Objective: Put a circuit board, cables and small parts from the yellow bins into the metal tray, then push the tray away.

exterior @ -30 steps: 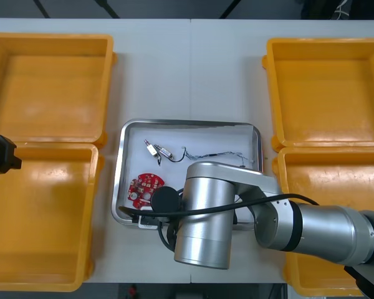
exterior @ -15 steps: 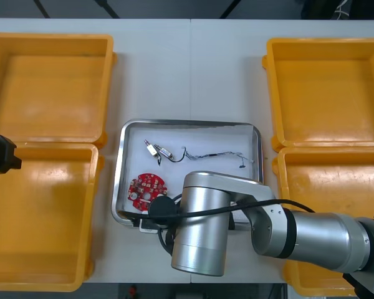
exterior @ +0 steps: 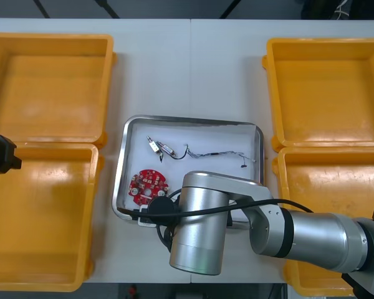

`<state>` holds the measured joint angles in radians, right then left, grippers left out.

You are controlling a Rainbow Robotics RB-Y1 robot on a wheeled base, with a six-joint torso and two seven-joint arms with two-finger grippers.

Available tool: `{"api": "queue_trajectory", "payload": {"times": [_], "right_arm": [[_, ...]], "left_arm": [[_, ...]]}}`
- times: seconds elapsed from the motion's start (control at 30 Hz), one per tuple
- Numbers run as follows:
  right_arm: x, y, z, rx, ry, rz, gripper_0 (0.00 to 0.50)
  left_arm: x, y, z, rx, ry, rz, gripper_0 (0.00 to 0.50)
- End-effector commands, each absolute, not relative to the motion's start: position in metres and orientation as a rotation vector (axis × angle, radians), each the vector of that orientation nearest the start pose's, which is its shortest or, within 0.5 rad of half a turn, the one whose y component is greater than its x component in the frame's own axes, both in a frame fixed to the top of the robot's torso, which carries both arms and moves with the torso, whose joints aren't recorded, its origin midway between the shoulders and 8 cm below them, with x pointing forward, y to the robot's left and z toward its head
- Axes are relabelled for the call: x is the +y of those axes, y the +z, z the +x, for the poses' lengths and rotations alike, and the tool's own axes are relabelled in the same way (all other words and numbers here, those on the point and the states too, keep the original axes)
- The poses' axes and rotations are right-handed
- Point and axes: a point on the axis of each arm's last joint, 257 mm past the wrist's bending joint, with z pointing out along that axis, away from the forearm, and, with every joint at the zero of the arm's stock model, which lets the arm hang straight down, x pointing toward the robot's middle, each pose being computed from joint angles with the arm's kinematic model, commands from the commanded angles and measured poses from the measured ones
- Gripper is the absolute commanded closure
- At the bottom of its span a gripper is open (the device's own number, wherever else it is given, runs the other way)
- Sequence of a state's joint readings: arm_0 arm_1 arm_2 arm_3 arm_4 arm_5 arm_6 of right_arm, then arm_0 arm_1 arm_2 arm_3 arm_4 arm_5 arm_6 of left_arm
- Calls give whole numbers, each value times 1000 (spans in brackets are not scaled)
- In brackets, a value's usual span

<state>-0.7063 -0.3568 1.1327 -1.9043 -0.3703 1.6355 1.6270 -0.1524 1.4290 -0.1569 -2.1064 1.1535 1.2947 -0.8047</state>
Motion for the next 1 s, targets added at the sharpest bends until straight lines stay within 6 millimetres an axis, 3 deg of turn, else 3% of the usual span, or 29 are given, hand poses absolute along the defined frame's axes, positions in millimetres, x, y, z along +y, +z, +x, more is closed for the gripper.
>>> {"api": "queue_trajectory", "payload": {"times": [0.03, 0.43, 0.63, 1.0], "right_arm": [[11, -318, 345, 1958, -365, -1902, 500], [8, -271, 393, 1820, -516, -1903, 500], [11, -243, 426, 1749, -614, -1888, 500], [3, -217, 483, 1720, -753, -1847, 500]], "left_arm": [[374, -181, 387, 2691, 32, -47, 0], [374, -181, 387, 2691, 32, -47, 0], [374, -181, 387, 2691, 32, -47, 0], [374, -181, 387, 2691, 32, -47, 0]]}}
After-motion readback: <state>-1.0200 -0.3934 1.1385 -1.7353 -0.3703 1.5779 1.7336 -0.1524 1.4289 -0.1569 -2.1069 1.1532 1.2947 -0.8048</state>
